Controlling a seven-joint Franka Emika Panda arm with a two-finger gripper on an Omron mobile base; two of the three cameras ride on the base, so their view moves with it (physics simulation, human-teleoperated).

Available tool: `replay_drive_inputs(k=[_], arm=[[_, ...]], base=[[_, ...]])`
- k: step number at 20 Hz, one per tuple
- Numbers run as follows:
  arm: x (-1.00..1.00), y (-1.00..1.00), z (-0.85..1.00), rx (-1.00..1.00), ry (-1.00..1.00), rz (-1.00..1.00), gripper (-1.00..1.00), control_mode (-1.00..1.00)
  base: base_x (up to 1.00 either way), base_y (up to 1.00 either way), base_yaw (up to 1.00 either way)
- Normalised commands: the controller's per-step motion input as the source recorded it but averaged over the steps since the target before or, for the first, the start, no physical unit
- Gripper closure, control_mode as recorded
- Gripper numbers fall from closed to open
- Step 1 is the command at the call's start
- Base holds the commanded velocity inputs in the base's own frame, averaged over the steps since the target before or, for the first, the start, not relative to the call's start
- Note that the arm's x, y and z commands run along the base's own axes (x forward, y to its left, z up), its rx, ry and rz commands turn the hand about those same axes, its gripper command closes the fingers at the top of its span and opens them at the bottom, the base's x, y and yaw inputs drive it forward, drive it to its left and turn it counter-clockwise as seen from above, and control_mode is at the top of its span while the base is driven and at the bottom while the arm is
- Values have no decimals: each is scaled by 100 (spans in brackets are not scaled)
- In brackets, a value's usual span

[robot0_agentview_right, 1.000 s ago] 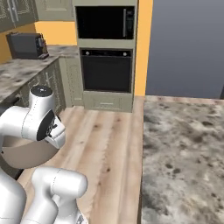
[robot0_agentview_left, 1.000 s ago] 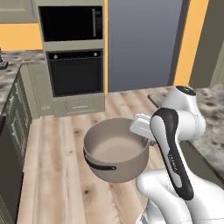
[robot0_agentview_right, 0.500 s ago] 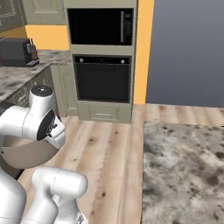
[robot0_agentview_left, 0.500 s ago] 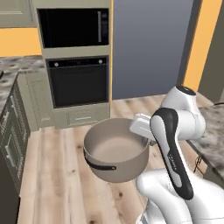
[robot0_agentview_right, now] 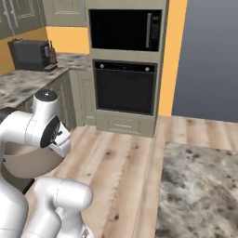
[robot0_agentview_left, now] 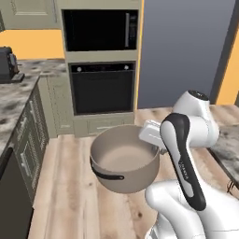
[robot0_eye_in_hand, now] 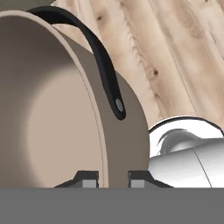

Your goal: Move the pot and pan from the stove into the sink.

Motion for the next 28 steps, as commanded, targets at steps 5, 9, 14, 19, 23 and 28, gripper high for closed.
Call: replay_drive_inputs(k=[5,9,14,19,23,28], arm=[[0,0,0,0,0,0,100,100],[0,0,0,0,0,0,100,100],[0,0,0,0,0,0,100,100],[0,0,0,0,0,0,100,100],[0,0,0,0,0,0,100,100],[0,0,0,0,0,0,100,100]], base=[[20,-1,35],[12,0,40],[12,-10,40],[6,-4,44],[1,-3,46],[0,-2,46]])
